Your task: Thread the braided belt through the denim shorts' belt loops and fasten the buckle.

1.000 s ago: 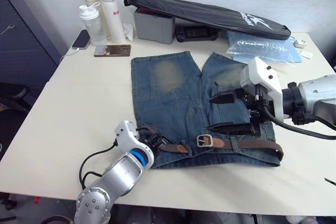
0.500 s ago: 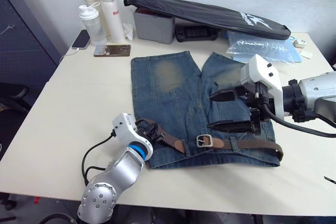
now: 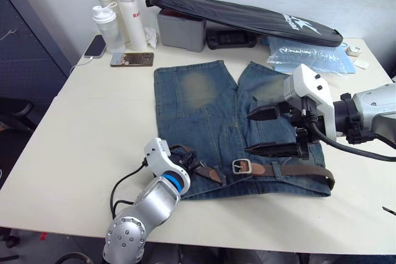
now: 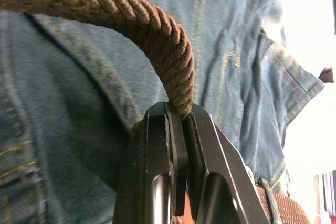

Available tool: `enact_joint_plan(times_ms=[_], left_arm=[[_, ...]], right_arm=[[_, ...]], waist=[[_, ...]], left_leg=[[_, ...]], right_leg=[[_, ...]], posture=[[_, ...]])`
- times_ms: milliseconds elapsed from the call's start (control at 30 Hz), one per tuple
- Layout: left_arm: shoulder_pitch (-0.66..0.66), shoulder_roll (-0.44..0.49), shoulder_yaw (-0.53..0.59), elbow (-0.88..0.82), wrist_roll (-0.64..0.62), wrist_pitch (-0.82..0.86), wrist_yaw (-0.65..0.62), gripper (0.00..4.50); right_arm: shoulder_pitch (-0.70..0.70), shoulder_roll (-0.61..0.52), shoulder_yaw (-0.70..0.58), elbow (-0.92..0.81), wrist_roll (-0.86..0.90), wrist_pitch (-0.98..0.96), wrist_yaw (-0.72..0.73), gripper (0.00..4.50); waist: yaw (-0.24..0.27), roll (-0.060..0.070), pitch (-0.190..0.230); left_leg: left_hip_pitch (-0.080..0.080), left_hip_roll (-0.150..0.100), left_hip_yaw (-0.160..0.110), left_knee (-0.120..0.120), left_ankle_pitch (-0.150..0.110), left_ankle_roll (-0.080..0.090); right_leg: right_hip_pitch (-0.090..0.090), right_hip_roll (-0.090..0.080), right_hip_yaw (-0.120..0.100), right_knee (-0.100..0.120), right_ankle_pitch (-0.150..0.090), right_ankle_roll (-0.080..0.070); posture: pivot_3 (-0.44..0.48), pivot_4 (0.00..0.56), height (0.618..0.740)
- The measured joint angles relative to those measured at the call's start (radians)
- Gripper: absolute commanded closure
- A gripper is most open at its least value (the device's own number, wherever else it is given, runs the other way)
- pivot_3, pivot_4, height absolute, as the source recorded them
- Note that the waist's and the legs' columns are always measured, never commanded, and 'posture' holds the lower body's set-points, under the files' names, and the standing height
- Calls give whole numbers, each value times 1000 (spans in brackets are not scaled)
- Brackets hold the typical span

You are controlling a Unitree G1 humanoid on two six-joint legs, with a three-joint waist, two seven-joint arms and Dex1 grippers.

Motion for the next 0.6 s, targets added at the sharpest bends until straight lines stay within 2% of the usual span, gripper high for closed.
enact_joint_plan(times_ms=[400,600], left_arm=[[7,-36,-2,-71,22,-12,120,4500],[3,-27,-31,-68,-20,9,119,4500]], right_arm=[[-89,0,53,40,-14,23,53,95],[-119,10,81,66,-32,21,76,95]], waist=[[0,0,0],[1,0,0]], left_leg=[[0,0,0,1,0,0],[0,0,0,1,0,0]], right_leg=[[0,0,0,0,0,0],[0,0,0,0,0,0]], posture=[[0,150,740],[0,150,740]])
